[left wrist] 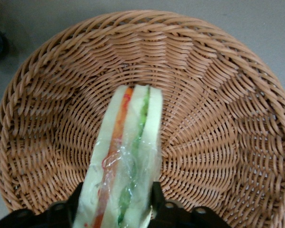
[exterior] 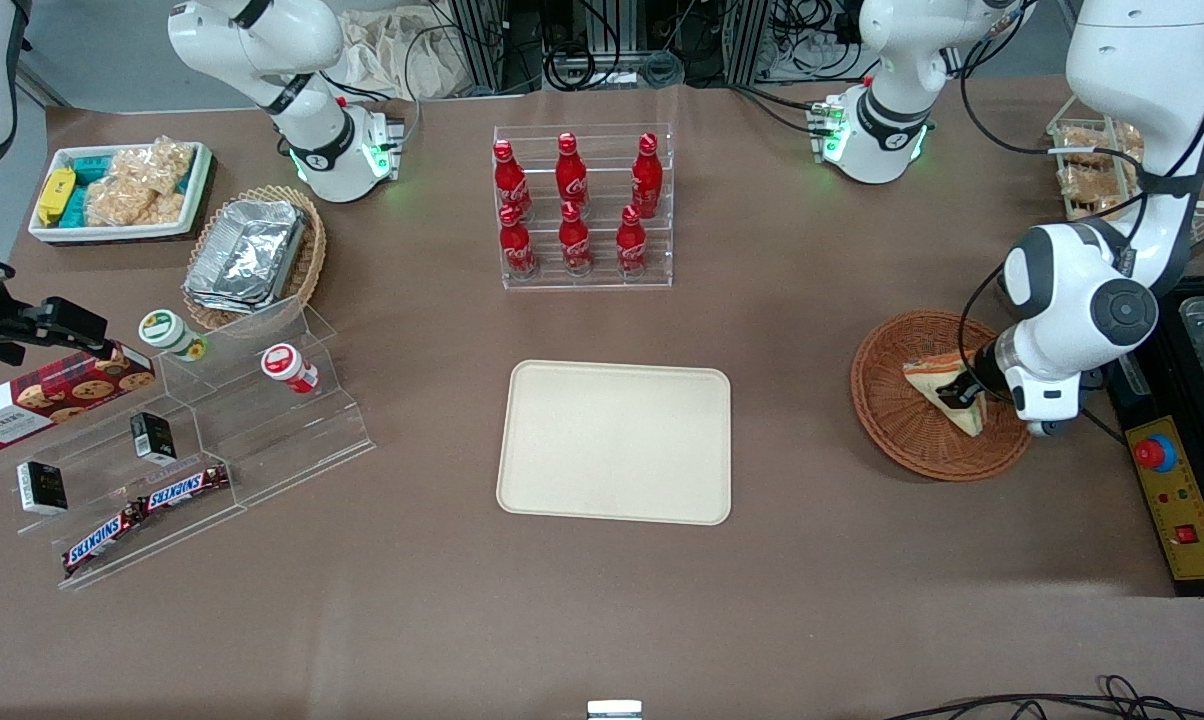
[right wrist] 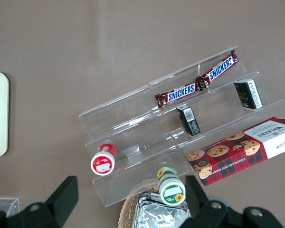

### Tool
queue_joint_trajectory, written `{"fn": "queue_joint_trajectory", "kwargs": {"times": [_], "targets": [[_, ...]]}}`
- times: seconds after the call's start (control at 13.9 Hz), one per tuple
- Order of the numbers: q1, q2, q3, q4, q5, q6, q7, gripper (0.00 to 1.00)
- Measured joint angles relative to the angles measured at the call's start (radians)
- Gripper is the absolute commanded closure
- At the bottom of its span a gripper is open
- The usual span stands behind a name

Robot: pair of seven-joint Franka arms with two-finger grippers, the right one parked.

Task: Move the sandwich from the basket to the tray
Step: 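Close the left gripper on the wrapped sandwich's crust edge, then lift the sandwich out of the basket and carry it toward the tray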

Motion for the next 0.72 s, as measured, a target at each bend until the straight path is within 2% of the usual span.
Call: {"fn": "queue_joint_trajectory", "kwargs": {"times": [0.07, 0.14, 0.36, 0.51, 0.72], "targets": [[0.0, -0.001, -0.001, 0.001, 0.0, 0.002, 0.0, 0.97], [0.0, -0.004, -0.002, 0.004, 0.0, 0.003, 0.0, 1.0], [-0.002, -0.031, -0.007, 0.02, 0.001, -0.022, 0.022, 1.0], [-0.008, -0.059, -0.018, 0.074, 0.002, -0.145, 0.067, 1.0], [-0.017, -0.083, -0.062, 0.257, 0.002, -0.392, 0.231, 1.0]]}}
